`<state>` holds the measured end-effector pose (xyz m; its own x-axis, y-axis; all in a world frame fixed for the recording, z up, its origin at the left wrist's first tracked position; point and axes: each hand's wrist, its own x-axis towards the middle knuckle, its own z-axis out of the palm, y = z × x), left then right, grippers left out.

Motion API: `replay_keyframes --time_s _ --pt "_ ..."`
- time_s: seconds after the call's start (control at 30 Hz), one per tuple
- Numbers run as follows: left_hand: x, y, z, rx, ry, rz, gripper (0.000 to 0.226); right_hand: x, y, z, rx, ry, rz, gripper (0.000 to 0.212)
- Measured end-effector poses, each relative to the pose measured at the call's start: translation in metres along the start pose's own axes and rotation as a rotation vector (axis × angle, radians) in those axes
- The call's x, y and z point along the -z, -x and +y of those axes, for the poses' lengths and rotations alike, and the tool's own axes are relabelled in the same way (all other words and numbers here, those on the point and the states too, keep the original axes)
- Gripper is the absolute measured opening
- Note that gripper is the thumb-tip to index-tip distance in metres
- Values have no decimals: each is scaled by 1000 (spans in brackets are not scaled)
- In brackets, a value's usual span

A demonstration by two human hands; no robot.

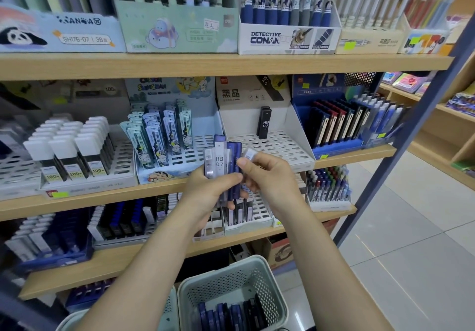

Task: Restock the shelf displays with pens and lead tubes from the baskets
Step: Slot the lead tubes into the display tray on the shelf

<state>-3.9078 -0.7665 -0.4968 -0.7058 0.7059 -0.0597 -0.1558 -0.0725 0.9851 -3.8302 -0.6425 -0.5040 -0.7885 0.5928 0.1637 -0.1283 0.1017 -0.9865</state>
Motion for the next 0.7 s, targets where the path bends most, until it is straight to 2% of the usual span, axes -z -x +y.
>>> replay_keyframes --time_s 0.07,0.13,0.2,0.4,0.5,0.57,0.7 --pt "3 0 2 20 66 5 16 4 1 -1 12 -37 -107 19" --pt "7 0 3 61 146 -21 21 9 3 -4 2 -124 -209 19" --pt "9 0 4 91 172 -48 26 12 4 -5 0 -152 -241 21" --pt "11 0 4 121 190 -3 22 5 1 0 40 -158 -104 16" --pt "12 0 3 91 112 -7 18 2 0 -2 61 -160 -24 16" --pt "11 1 2 71 69 2 18 3 -1 -5 81 -128 3 4" --pt "13 -3 1 38 70 59 18 -3 -5 -9 98 -48 18 4"
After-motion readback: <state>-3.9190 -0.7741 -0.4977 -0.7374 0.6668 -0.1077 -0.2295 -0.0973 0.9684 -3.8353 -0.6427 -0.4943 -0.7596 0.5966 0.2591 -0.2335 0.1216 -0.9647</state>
